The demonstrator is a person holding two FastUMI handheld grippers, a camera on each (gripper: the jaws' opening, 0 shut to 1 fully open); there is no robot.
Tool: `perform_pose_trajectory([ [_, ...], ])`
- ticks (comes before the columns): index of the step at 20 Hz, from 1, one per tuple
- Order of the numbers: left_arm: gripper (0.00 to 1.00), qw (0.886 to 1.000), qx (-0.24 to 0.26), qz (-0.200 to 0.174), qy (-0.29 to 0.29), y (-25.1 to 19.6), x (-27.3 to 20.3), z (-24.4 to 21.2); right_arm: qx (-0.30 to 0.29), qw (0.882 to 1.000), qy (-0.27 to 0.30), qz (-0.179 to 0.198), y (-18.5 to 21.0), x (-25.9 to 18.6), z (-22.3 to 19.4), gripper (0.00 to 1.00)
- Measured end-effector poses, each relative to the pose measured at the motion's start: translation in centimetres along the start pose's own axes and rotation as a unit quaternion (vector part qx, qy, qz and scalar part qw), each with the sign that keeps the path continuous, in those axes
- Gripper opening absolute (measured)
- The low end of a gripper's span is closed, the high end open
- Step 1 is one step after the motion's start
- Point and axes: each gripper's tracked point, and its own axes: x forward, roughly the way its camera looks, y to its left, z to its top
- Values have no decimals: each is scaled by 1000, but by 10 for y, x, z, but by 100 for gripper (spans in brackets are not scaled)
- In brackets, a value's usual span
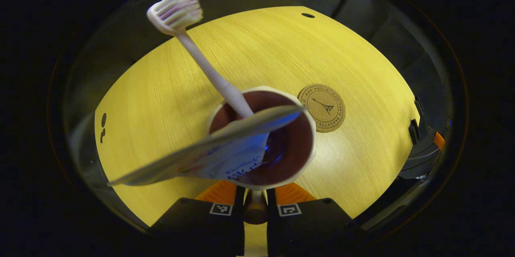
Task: Put the toothbrush and toothpaste on the desktop into the cup, then pick up the cup and place it on the coaster on the desktop.
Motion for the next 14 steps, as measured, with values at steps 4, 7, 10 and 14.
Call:
perform_pose_trajectory([
  [4,26,1000,4,-12,-16,-20,-17,12,0,1000,0,6,-5,-4,1,93],
  [7,26,1000,21,-16,-17,-42,-18,23,4,1000,0,9,-10,-4,6,92],
  [10,26,999,32,-22,-16,-66,-14,32,4,1000,-2,11,-17,-6,12,92],
  [14,26,999,49,-20,-12,-85,-6,43,7,1000,-1,10,-29,-8,15,92],
])
